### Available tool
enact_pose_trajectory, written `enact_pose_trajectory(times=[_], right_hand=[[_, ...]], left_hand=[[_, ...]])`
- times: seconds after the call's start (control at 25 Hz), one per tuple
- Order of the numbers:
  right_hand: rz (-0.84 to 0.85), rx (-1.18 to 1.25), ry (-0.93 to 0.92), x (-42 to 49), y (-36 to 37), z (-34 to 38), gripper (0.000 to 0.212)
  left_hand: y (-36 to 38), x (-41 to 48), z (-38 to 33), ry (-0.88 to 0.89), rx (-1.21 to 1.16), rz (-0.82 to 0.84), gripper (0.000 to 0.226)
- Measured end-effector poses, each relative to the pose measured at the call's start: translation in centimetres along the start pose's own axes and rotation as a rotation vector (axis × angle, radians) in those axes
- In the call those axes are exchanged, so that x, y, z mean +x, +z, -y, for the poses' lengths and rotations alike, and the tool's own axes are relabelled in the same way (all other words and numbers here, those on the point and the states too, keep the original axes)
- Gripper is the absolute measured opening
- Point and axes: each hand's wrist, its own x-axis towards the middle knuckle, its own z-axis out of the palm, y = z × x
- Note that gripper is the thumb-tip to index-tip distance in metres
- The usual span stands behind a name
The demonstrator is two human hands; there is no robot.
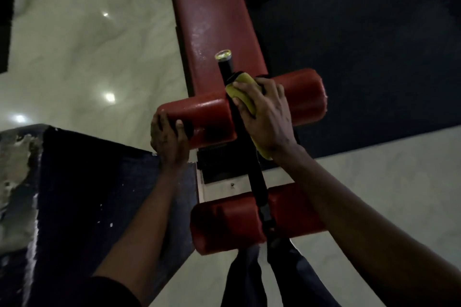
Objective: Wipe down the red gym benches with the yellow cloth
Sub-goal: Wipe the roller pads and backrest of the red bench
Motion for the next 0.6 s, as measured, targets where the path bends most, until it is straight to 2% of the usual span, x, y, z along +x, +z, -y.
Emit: enact_pose_trajectory(times=[0.16, 0.24, 0.36, 0.48, 0.6], right_hand=[[0.175, -0.166, -0.064, 1.1, 6.3, 2.5, 0.04], [0.163, -0.232, -0.024, 1.0, 8.1, 3.0, 0.038], [0.176, -0.19, 0.038, 1.6, 8.8, 3.8, 0.038], [0.165, -0.159, 0.074, 4.1, 10.9, 5.3, 0.04], [0.197, -0.214, 0.095, 6.7, 13.0, 7.1, 0.037]], left_hand=[[-1.4, 1.6, 2.8, 0.016, -0.187, 0.029, 0.049], [-1.8, 2.0, 4.1, 0.025, -0.281, 0.03, 0.049], [-2.4, 3.0, 6.1, -0.085, -0.539, 0.081, 0.05], [-3.0, 3.6, 6.8, -0.194, -0.776, 0.127, 0.039], [-2.9, 3.9, 6.8, -0.22, -0.857, 0.149, 0.036]])
